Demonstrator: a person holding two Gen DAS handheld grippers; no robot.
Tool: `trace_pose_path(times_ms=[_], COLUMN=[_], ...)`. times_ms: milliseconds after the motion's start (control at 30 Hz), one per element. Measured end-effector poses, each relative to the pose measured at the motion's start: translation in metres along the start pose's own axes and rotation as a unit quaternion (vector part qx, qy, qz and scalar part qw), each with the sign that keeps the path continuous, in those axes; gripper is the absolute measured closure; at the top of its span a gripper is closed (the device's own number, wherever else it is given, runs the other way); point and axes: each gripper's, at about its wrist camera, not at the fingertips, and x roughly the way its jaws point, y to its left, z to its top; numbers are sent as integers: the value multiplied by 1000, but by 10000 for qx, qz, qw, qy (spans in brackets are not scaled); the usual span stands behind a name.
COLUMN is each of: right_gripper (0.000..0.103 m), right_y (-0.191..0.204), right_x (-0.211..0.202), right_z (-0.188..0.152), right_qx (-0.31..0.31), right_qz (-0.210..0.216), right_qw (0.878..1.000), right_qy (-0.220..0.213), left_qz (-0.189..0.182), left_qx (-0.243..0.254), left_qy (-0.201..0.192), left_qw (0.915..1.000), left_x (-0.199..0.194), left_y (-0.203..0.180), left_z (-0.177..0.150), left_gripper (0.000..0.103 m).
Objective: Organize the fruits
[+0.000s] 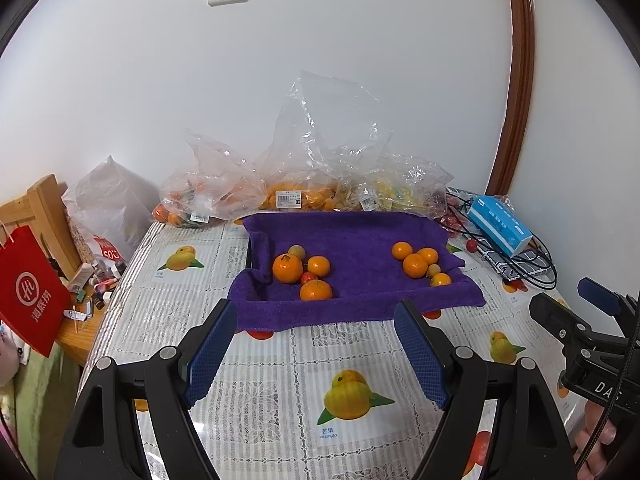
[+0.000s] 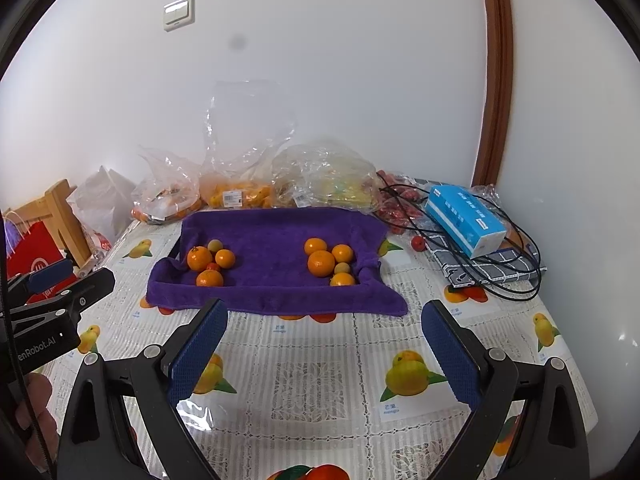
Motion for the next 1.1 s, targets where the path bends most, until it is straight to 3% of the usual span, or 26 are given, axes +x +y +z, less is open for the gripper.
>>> trace_pose_path(times_ms=[1100], right_gripper=[6], right_y=[-3], right_x=[-5], right_z=[4], right_qx=[-6], right_qz=[15], right_qw=[10000], right_qy=[-21], left_qz=[-27], left_qx=[19], left_qy=[-22], left_qw=[10000], left_x=[-3], left_y=[1], left_z=[-1], left_gripper=[23])
